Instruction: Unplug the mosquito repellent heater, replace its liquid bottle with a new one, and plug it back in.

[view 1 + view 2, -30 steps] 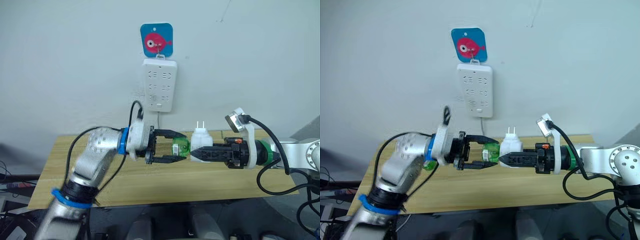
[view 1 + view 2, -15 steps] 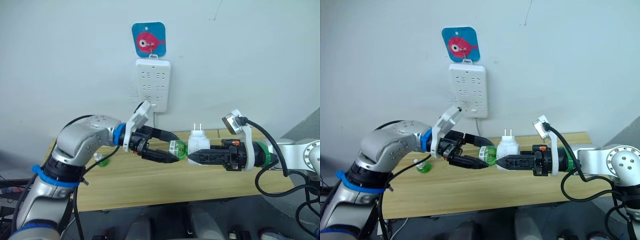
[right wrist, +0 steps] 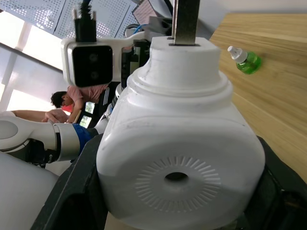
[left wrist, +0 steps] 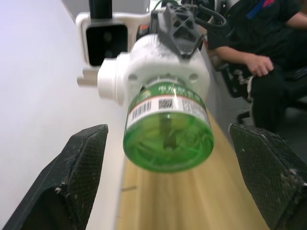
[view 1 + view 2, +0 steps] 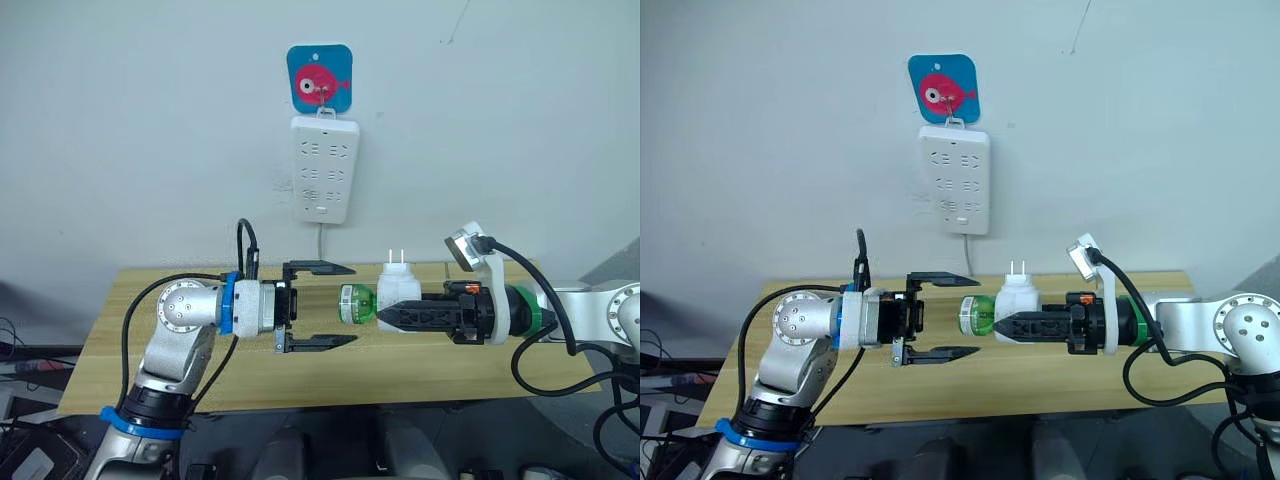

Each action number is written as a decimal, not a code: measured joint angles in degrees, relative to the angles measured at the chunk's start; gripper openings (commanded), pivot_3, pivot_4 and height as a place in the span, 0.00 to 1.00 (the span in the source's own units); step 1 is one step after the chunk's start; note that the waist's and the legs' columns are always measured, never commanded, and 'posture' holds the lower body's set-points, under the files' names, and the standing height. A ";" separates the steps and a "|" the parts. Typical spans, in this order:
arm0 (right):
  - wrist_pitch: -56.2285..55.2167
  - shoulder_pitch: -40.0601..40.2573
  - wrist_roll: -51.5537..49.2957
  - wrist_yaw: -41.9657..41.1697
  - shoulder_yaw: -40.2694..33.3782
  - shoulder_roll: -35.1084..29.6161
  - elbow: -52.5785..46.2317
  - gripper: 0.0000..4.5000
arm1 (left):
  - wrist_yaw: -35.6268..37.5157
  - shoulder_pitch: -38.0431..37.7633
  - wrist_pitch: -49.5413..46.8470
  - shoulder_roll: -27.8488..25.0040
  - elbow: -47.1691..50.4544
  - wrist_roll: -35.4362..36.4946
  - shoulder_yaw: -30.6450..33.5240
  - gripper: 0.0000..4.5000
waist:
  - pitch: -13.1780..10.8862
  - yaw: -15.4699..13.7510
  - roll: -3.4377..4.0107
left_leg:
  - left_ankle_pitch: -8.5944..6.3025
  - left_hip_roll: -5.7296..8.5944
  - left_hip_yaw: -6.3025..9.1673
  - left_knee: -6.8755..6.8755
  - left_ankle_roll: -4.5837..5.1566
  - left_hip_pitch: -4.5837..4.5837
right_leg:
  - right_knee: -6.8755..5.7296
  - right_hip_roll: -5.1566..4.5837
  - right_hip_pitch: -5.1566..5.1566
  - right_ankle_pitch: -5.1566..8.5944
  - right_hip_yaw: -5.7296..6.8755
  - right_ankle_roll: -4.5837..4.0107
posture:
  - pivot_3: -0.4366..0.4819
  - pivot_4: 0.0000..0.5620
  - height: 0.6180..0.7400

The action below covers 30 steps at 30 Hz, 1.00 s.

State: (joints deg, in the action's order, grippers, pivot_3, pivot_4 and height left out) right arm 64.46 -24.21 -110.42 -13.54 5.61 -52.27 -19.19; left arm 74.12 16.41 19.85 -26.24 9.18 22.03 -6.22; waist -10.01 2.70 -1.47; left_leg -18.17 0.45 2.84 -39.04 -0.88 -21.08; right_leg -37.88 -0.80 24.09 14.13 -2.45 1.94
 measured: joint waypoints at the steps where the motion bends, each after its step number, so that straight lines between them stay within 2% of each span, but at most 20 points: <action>1: 0.00 0.00 0.00 0.01 0.00 0.00 0.00 0.67 | -0.48 0.01 1.69 0.73 -0.63 -0.62 -0.29 0.95 | 0.00 0.00 0.00 | 0.00 0.00 0.00 0.00 0.00 0.00 | -0.01 0.00 0.00 0.00 0.01 0.00 | 0.36 0.26 0.92; 4: 0.00 -0.01 0.00 0.01 0.00 -0.01 0.00 0.67 | -1.84 0.25 5.46 2.00 -1.79 -2.08 -0.79 0.95 | 0.00 0.03 0.00 | 0.00 -0.01 0.02 0.00 0.00 0.01 | -0.05 0.01 0.00 -0.01 0.03 0.00 | 0.36 0.26 0.92; 7: 0.00 -0.01 0.00 0.04 0.00 -0.01 0.00 0.67 | -2.61 0.39 8.25 2.54 -3.29 -3.15 -1.37 0.81 | 0.00 0.04 0.00 | 0.00 -0.01 0.03 0.00 0.00 0.02 | -0.08 0.02 0.00 -0.01 0.05 0.00 | 0.36 0.26 0.92; 10: -0.05 -0.04 -0.01 0.12 0.00 -0.01 0.00 0.67 | -3.49 0.68 9.19 2.63 -4.37 -3.78 -2.39 0.61 | 0.00 0.08 0.00 | 0.00 -0.01 0.02 -0.01 0.00 0.02 | -0.08 0.02 -0.01 -0.01 0.04 0.01 | 0.36 0.26 0.92; 12: -0.12 -0.05 -0.01 0.23 0.00 -0.07 0.12 0.67 | -3.49 0.73 9.12 2.51 -4.40 -4.00 -2.62 0.51 | 0.00 0.13 0.00 | 0.00 -0.01 0.02 -0.01 0.00 0.02 | -0.08 0.02 0.00 -0.01 0.04 0.01 | 0.36 0.26 0.92; 16: -0.12 -0.18 -0.01 0.39 0.02 -0.06 0.22 0.67 | -2.82 2.45 3.83 0.03 -3.34 -1.80 -3.66 0.51 | 0.00 0.27 -0.01 | 0.00 -0.02 0.06 -0.01 0.01 0.02 | -0.10 0.04 0.00 -0.01 0.07 0.01 | 0.36 0.27 0.92; 18: -0.08 -0.22 -0.17 0.34 0.12 0.04 0.08 0.67 | -1.65 4.66 -5.38 -4.09 -0.54 1.58 -4.92 0.51 | -0.01 0.37 -0.01 | 0.00 -0.03 0.09 -0.01 0.01 0.03 | -0.12 0.07 -0.01 -0.01 0.09 0.01 | 0.36 0.27 0.92; 20: -0.18 -0.27 -0.18 0.24 0.20 0.21 -0.01 0.67 | -1.47 8.79 -20.55 -9.19 2.83 6.18 -6.38 0.51 | -0.01 0.40 -0.01 | 0.00 -0.04 0.14 -0.01 0.01 0.03 | -0.13 0.20 -0.02 0.00 0.13 0.02 | 0.37 0.27 0.92; 23: -1.22 -1.39 0.12 0.15 -0.10 0.21 0.56 0.67 | -1.49 21.65 -54.25 -14.98 1.75 19.83 -8.91 0.51 | -0.06 0.38 -0.09 | 0.01 -0.03 0.26 -0.11 0.01 -0.07 | -0.11 0.53 -0.03 0.04 0.28 0.09 | 0.37 0.27 0.92; 25: -1.48 -1.96 -0.44 -0.70 -0.31 0.49 0.18 0.67 | -1.13 29.06 -74.17 -16.38 -1.78 28.40 -9.20 0.51 | -0.04 0.83 -0.04 | 0.00 -0.01 0.12 -0.06 0.03 0.06 | -0.11 0.54 -0.07 0.17 0.25 0.30 | 0.37 0.27 0.92; 27: -1.34 -2.00 -0.48 -1.04 -0.11 0.56 -0.10 0.67 | -1.46 31.06 -83.72 -16.01 -4.26 32.31 -9.17 0.51 | -0.04 1.25 -0.04 | -0.03 -0.03 0.08 0.00 0.06 0.07 | -0.10 0.54 -0.01 0.15 0.23 0.26 | 0.36 0.27 0.92; 30: -1.05 -1.66 -0.38 -1.02 0.21 0.55 -0.20 0.67 | -1.99 31.05 -87.31 -15.41 -4.74 33.26 -9.16 0.51 | -0.05 2.03 -0.04 | -0.04 -0.13 0.16 0.06 0.07 -0.04 | -0.13 0.44 0.16 0.04 0.16 0.05 | 0.36 0.27 0.92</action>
State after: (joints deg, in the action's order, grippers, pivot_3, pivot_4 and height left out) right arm 63.41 -25.87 -110.80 -14.56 5.82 -51.72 -19.39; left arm 72.13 47.46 -67.46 -41.65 4.44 55.29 -15.38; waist -10.06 4.73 -1.51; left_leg -18.20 0.32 3.00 -38.97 -0.81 -21.12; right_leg -38.01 -0.36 24.26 14.17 -2.29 1.98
